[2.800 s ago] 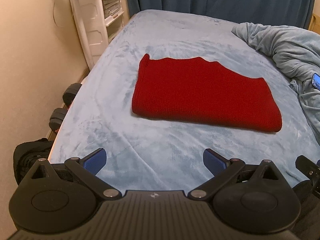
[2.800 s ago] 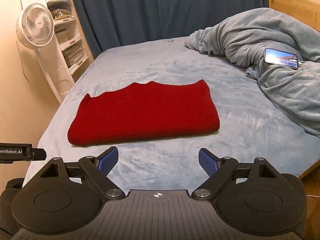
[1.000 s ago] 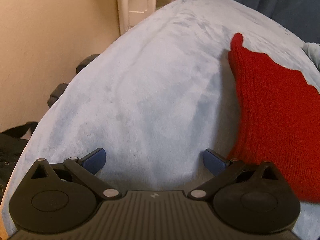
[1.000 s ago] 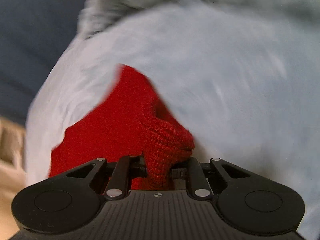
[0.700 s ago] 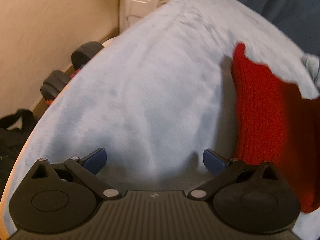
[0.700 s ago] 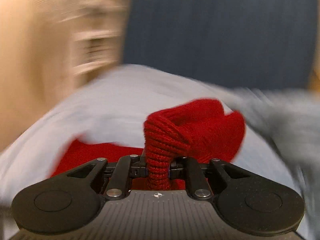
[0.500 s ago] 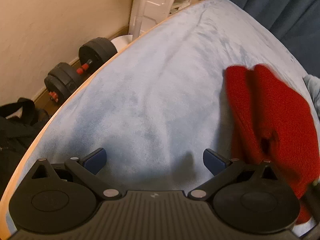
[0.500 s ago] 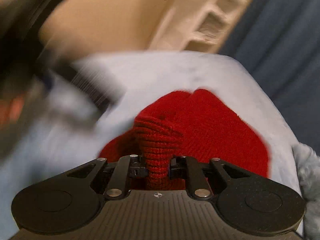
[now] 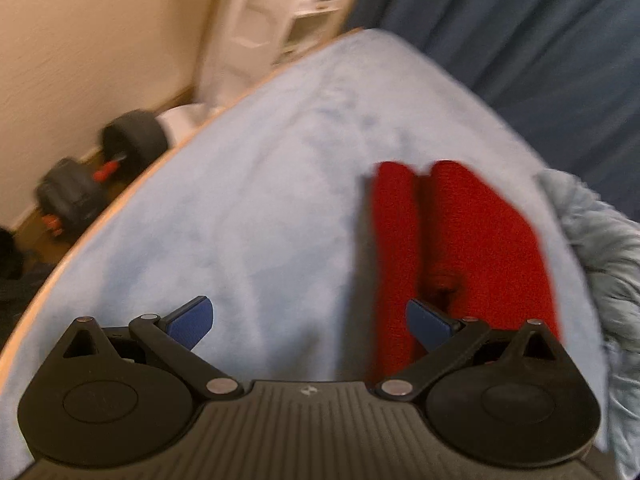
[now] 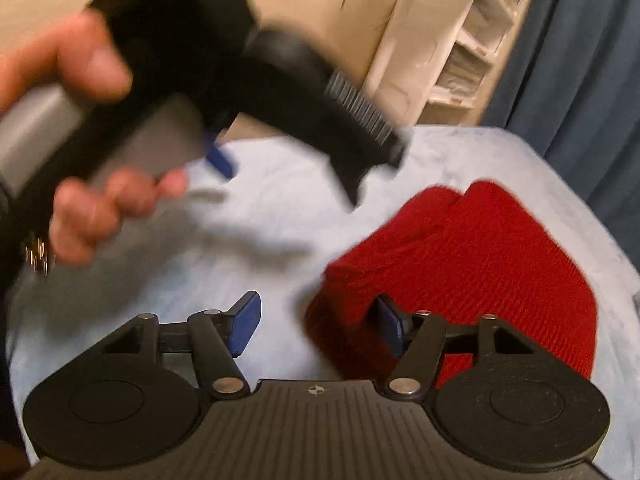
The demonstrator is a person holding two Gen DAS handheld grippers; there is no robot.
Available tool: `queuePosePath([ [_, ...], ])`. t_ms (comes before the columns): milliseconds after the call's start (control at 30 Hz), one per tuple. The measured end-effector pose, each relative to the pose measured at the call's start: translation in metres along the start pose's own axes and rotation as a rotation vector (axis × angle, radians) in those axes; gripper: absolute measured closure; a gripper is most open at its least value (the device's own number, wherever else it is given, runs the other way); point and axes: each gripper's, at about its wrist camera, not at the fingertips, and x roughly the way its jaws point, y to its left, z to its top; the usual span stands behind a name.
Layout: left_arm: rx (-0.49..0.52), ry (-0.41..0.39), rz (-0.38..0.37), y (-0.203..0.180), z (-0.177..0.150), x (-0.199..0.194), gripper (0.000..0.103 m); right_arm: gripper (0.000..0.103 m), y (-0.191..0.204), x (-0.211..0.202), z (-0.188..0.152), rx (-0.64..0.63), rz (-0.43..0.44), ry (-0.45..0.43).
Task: Fold small clothes
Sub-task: 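Fold the cardigan over with the right gripper and release it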
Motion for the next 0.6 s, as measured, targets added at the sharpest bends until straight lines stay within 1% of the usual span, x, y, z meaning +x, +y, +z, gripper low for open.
queuePosePath([
  [33, 0.021, -0.001, -0.028, -0.006, -0.001, -0.001, 0.000, 0.040, -0.002, -0.005, -0.003, 0.015, 0.011, 0.007],
  [67, 0.054, -0.002, -0.048, -0.014, -0.004, -0.001, 0.000, 0.044, -0.010, -0.004, 0.000, 0.042, 0.019, 0.014],
  [133, 0.124, 0.005, -0.038, -0.029, -0.011, 0.003, 0.000, 0.045, -0.025, -0.016, 0.002, 0.130, 0.036, 0.019],
  [167, 0.160, 0.006, -0.024, -0.036, -0.014, 0.006, 0.000, 0.045, -0.033, -0.025, 0.004, 0.173, 0.022, 0.015],
  [200, 0.200, 0.000, -0.007, -0.043, -0.018, 0.009, 0.000, 0.045, -0.040, -0.035, 0.003, 0.208, -0.023, 0.006],
  [233, 0.239, -0.008, 0.020, -0.049, -0.021, 0.010, 0.000, 0.045, -0.047, -0.045, 0.001, 0.236, -0.095, -0.003],
  [267, 0.275, -0.020, 0.048, -0.053, -0.024, 0.010, 0.000, 0.042, -0.054, -0.052, -0.002, 0.265, -0.179, -0.009],
  [300, 0.306, -0.033, 0.084, -0.056, -0.028, 0.011, 0.000, 0.041, -0.065, -0.056, -0.005, 0.304, -0.277, -0.004],
  [333, 0.315, -0.035, 0.121, -0.057, -0.031, 0.013, 0.000, 0.041, -0.075, -0.057, -0.010, 0.343, -0.342, 0.009],
  [367, 0.309, -0.026, 0.152, -0.054, -0.033, 0.016, 0.000, 0.041, -0.086, -0.053, -0.016, 0.392, -0.373, 0.036],
  [400, 0.283, -0.012, 0.179, -0.047, -0.036, 0.019, 0.000, 0.042, -0.097, -0.049, -0.023, 0.443, -0.366, 0.075],
  [433, 0.248, -0.001, 0.199, -0.041, -0.037, 0.020, 0.000, 0.043, -0.104, -0.040, -0.031, 0.472, -0.333, 0.117],
  [467, 0.217, 0.021, 0.236, -0.034, -0.038, 0.020, 0.000, 0.043, -0.108, -0.028, -0.042, 0.488, -0.277, 0.177],
  [500, 0.205, 0.040, 0.250, -0.027, -0.038, 0.020, 0.000, 0.043, -0.108, -0.019, -0.049, 0.491, -0.254, 0.212],
  [567, 0.219, 0.090, 0.301, -0.026, -0.038, 0.016, 0.000, 0.043, -0.101, -0.020, -0.052, 0.451, -0.267, 0.222],
  [600, 0.233, 0.085, 0.310, -0.027, -0.038, 0.007, 0.000, 0.044, -0.098, -0.030, -0.047, 0.449, -0.262, 0.218],
])
